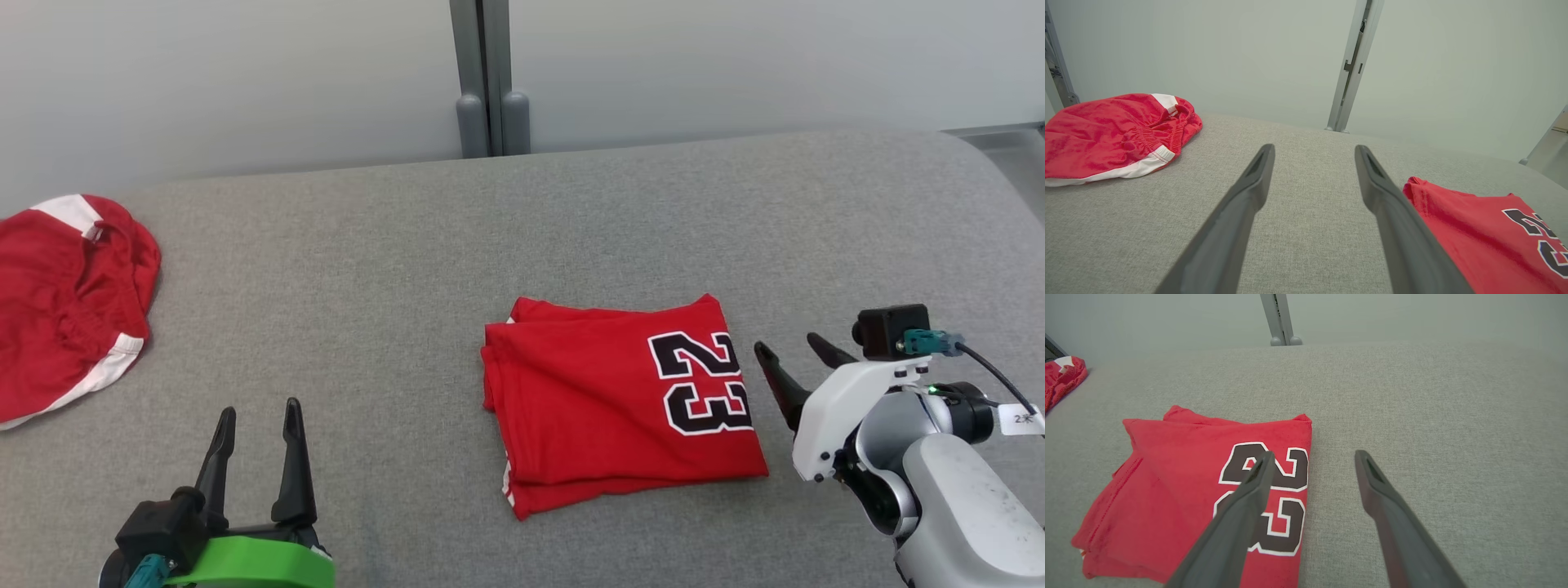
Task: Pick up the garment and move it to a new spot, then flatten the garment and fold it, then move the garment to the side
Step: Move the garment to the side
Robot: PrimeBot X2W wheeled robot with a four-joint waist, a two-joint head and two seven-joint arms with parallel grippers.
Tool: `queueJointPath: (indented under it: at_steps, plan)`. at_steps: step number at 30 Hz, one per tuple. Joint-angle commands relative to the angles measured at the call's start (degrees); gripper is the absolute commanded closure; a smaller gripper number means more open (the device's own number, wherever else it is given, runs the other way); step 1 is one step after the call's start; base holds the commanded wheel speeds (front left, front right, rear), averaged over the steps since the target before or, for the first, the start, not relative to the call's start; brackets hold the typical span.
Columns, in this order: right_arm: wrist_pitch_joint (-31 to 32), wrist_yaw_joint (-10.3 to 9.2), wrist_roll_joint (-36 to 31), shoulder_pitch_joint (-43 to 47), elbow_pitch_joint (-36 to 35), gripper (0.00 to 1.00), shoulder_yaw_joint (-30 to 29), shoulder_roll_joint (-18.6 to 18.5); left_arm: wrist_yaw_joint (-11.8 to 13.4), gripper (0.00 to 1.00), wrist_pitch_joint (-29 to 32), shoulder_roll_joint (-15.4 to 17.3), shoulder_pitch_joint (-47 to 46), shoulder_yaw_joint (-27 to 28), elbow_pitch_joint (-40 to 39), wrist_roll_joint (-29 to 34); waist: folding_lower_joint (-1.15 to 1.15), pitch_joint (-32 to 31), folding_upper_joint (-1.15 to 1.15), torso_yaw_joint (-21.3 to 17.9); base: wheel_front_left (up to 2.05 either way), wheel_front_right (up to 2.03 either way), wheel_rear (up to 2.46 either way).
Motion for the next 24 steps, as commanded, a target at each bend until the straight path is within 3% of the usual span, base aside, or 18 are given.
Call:
queueJointPath:
  at_steps: [1,11,21,23,24]
  plan:
    - [1.30,-0.01,0.08,-0.54,1.05,0.00,0.68,-0.34,-0.13,0.00,-0.16,0.11,-1.11,-0.08,-0.22,0.10,0.00,2.08,0.00,1.80,0.00,0.00,0.00]
    - [5.37,-0.01,1.23,-4.92,7.41,0.00,3.77,-1.39,0.08,0.00,-0.15,0.12,-3.91,-1.07,-0.24,-0.86,0.00,6.46,0.00,5.92,0.00,0.00,0.00]
    - [8.41,-0.05,0.59,-6.79,14.16,0.00,5.72,-0.66,0.36,0.00,-0.16,0.11,-4.82,-1.34,-0.18,-1.50,0.00,7.71,0.00,6.78,0.00,0.00,0.00]
    - [8.94,-0.05,0.03,-7.23,14.77,0.07,6.10,-0.84,0.42,0.00,-0.16,0.11,-4.81,-1.34,-0.29,-1.56,0.00,7.81,0.00,6.62,0.00,0.00,0.00]
    - [9.07,-0.05,-0.28,-7.35,14.94,0.26,6.35,-1.03,0.50,0.00,-0.16,0.11,-4.88,-1.34,-0.36,-1.58,0.00,7.85,0.00,6.49,0.00,0.00,0.00]
